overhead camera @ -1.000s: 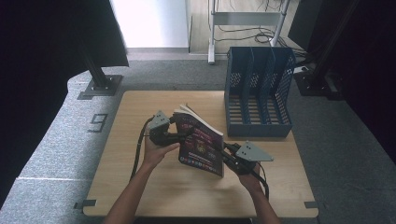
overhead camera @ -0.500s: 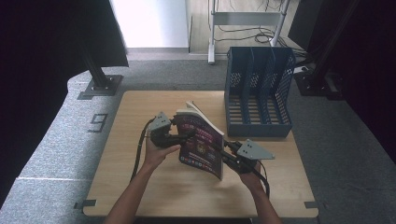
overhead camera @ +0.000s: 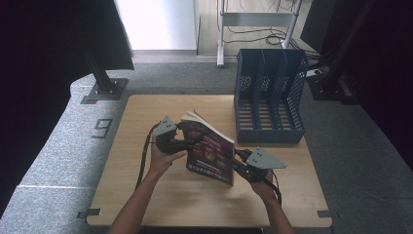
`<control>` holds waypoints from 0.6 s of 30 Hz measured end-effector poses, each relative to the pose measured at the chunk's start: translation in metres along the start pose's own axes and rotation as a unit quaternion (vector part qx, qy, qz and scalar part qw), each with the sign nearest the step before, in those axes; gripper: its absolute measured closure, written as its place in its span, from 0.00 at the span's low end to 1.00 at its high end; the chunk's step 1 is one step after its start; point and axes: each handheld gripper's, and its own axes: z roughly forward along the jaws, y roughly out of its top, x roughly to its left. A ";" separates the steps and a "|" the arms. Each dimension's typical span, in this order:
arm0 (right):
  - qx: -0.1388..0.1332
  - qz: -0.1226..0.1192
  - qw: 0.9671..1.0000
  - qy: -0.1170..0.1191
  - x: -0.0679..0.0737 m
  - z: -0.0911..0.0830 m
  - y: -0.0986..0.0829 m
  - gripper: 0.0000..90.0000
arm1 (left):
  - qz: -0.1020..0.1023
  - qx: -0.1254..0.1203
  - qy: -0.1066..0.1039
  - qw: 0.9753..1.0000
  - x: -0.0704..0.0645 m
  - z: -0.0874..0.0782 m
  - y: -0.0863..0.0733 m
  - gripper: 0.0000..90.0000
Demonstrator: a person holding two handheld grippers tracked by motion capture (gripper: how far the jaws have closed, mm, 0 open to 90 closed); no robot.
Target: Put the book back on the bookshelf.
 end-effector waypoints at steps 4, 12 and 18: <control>0.000 0.000 1.000 0.003 0.000 0.000 0.000 0.88 | -0.010 0.000 -0.015 1.000 0.002 0.000 -0.001 0.24; 0.003 0.016 1.000 0.010 -0.005 0.003 0.002 0.80 | -0.010 -0.001 -0.022 1.000 -0.001 -0.001 0.000 0.26; 0.017 0.018 1.000 0.005 -0.008 0.008 0.006 0.79 | -0.014 -0.003 -0.023 1.000 -0.001 -0.001 0.000 0.26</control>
